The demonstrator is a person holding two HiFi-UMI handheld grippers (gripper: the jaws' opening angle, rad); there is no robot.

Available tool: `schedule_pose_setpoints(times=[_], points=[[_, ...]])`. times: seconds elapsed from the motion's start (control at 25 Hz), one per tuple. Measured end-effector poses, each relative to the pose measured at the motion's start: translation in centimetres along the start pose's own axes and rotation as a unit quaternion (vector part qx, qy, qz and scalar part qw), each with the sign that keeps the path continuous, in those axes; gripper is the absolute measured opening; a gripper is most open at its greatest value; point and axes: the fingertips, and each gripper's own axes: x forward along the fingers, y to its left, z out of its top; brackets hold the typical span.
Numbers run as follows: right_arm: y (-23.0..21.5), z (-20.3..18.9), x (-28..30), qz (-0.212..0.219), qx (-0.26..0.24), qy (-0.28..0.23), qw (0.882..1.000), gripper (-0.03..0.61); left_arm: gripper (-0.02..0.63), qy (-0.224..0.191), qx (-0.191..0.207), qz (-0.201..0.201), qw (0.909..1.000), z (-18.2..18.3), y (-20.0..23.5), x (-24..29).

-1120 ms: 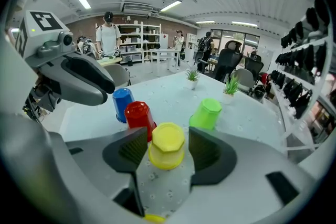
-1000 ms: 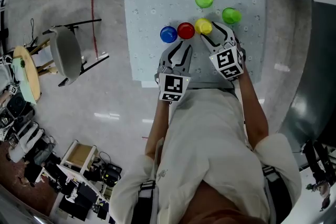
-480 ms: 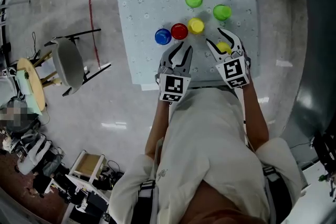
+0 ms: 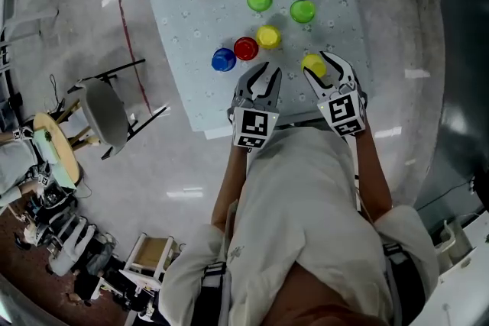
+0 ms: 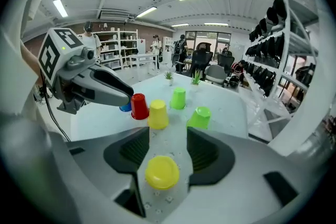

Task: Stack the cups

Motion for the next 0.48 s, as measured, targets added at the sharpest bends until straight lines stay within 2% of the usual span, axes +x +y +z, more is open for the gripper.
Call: schedule_pose_setpoints(times=[0.48], points=[[0.1,-4.4,-0.5,0.004,0.04,0.026,0.999,0.239,0.11,0.015,0.024,-0.054,0.9982,0.0,-3.5,2.8]])
